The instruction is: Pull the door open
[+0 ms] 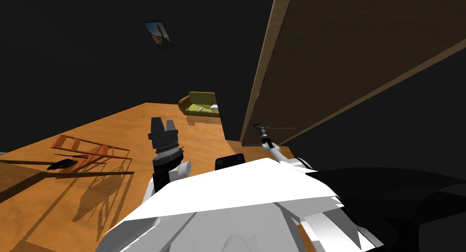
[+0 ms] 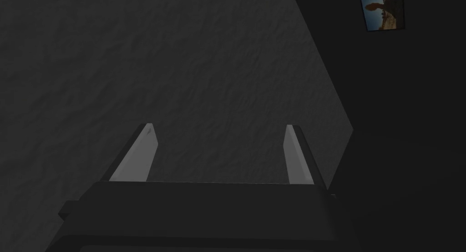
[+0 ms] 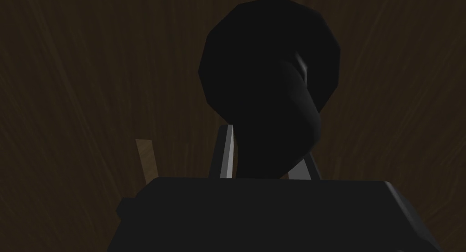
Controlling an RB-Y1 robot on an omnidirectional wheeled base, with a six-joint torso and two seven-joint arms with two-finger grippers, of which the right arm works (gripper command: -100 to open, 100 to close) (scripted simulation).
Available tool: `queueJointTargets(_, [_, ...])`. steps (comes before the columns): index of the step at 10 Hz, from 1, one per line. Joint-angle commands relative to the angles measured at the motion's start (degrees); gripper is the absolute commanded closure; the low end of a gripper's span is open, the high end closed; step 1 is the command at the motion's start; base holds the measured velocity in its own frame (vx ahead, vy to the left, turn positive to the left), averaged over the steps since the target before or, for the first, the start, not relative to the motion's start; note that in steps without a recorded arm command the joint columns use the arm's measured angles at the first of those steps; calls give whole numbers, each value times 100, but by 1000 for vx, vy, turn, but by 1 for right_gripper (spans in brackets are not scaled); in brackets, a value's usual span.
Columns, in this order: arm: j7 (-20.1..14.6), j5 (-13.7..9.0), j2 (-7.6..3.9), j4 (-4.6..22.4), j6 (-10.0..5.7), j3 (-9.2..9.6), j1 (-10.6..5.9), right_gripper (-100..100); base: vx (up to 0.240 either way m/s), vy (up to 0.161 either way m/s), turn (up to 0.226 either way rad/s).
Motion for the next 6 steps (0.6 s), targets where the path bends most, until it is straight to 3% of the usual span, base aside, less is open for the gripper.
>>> queueJointTargets(1, [-109, 44, -68, -6, -84, 101, 40, 100, -212, -62, 109])
queueJointTargets(4, [-295, 118, -181, -64, -176, 279, 123, 100, -228, -70, 108])
queueJointTargets(5, [-266, 106, -146, -35, -152, 258, 97, 100, -87, -14, 22])
queueJointTargets(6, [-387, 146, -220, -67, -258, 370, 195, 100, -150, -41, 107])
